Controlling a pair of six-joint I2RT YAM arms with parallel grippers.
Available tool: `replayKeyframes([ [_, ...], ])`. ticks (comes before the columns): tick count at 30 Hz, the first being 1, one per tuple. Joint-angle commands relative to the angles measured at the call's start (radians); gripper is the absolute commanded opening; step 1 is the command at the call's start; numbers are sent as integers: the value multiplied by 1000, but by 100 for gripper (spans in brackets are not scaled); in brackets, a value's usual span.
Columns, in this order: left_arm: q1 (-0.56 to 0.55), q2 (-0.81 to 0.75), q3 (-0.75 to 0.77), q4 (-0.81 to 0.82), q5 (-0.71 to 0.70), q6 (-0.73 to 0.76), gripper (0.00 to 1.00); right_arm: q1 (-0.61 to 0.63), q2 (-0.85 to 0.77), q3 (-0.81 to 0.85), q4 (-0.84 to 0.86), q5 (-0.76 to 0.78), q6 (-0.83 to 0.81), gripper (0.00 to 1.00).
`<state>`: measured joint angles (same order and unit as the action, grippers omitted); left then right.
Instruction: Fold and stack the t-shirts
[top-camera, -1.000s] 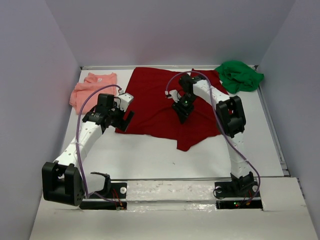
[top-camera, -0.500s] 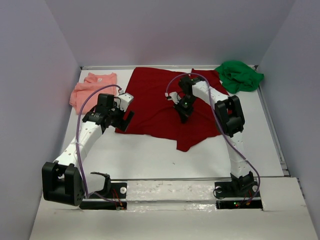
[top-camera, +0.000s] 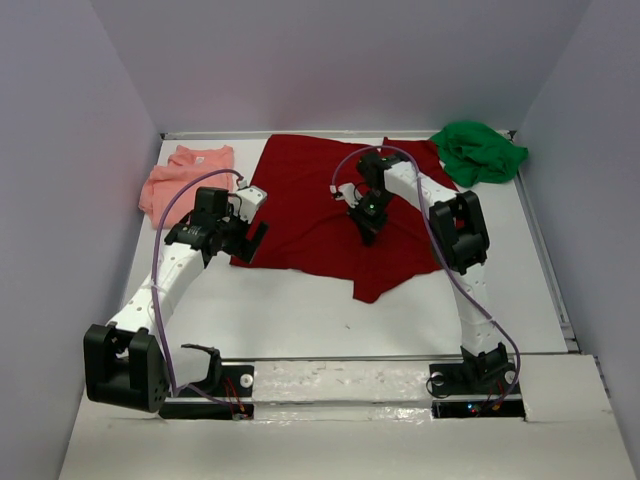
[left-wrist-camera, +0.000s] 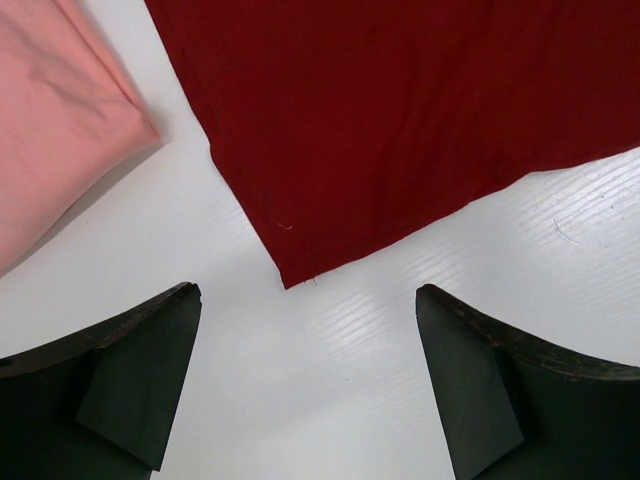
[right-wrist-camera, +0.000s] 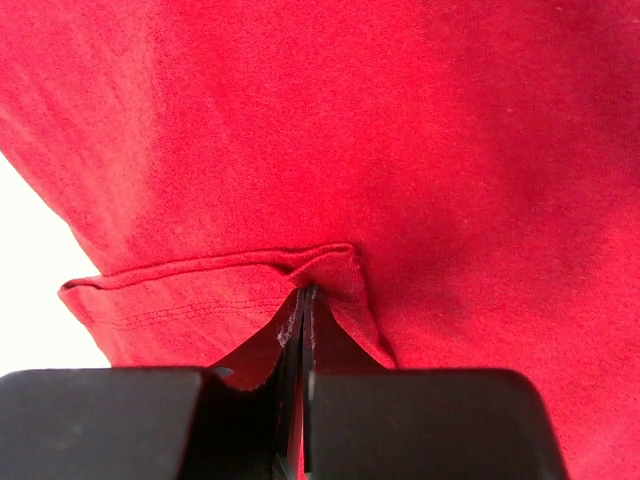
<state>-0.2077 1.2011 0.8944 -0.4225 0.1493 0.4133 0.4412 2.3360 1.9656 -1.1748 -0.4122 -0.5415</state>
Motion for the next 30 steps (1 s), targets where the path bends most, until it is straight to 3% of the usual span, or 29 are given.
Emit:
replayKeyframes([
  [1, -4, -40, 12, 4, 10, -7, 99, 11, -81, 44, -19, 41, 6, 0],
  [20, -15, -20, 0, 1, 1, 10, 99, 11, -218, 18, 4, 102, 17, 0],
  [23, -16, -20, -3, 5, -2, 12, 99, 11, -193, 12, 14, 99, 14, 18],
  [30, -18, -37, -2, 7, -7, 5, 99, 11, -98, 94, 11, 93, 6, 39],
])
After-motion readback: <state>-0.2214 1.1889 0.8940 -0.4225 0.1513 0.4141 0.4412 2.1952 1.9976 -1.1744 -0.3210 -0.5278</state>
